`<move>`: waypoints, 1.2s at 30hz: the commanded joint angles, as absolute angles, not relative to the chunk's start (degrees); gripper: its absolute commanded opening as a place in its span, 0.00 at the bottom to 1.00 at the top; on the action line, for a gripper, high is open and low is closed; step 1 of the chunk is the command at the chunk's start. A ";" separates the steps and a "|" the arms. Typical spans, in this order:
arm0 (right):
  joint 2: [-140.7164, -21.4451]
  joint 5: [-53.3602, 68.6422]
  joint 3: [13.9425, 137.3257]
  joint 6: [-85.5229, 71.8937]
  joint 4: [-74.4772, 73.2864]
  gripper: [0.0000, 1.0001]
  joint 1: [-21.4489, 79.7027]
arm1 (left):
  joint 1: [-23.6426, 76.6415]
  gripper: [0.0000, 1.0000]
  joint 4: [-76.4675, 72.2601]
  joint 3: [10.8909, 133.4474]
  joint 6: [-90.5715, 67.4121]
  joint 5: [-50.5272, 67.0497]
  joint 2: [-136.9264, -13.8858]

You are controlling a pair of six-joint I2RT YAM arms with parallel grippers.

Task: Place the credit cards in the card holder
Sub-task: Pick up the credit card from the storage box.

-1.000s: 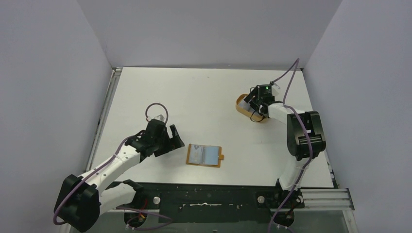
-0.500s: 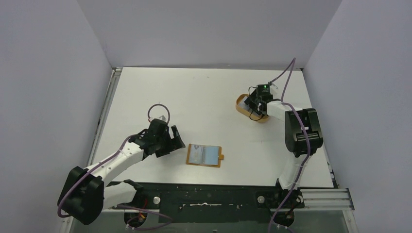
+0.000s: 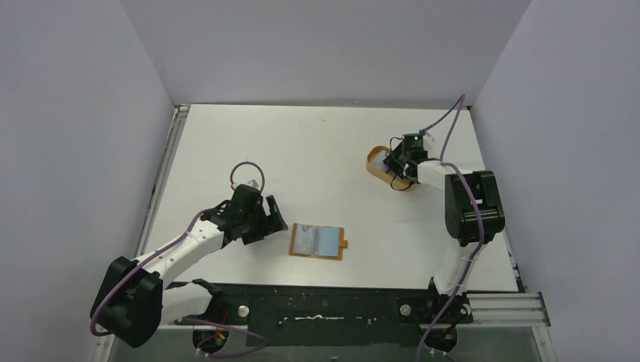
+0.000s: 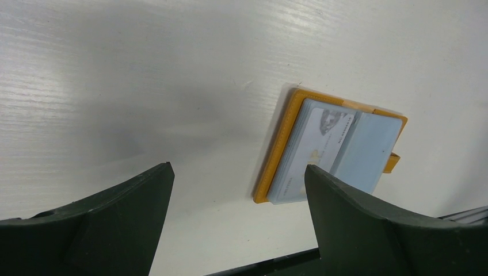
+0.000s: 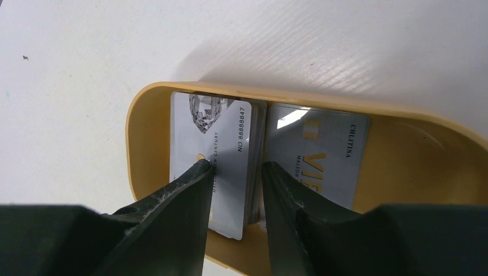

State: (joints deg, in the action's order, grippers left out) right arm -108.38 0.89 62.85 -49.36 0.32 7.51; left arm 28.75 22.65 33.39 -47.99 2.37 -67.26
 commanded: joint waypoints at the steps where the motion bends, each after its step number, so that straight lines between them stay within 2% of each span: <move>1: -105.79 -0.79 60.27 -48.83 -0.44 0.36 6.44 | 28.48 0.83 19.97 35.97 -47.77 2.90 -67.19; 6: -105.04 -0.73 59.54 -49.41 -0.44 0.31 6.37 | 28.48 0.82 20.07 36.20 -47.74 3.06 -67.58; 19: -100.87 -1.39 58.96 -50.85 -0.87 0.00 6.17 | 28.48 0.81 20.22 36.34 -47.55 3.05 -67.16; 30: -95.40 -0.45 61.52 -51.93 -4.56 0.00 5.99 | 28.48 0.81 20.13 36.71 -47.48 3.33 -65.82; 36: -89.39 9.86 67.86 -56.71 -13.87 0.00 4.20 | 28.43 0.80 21.33 37.22 -47.37 1.85 -64.01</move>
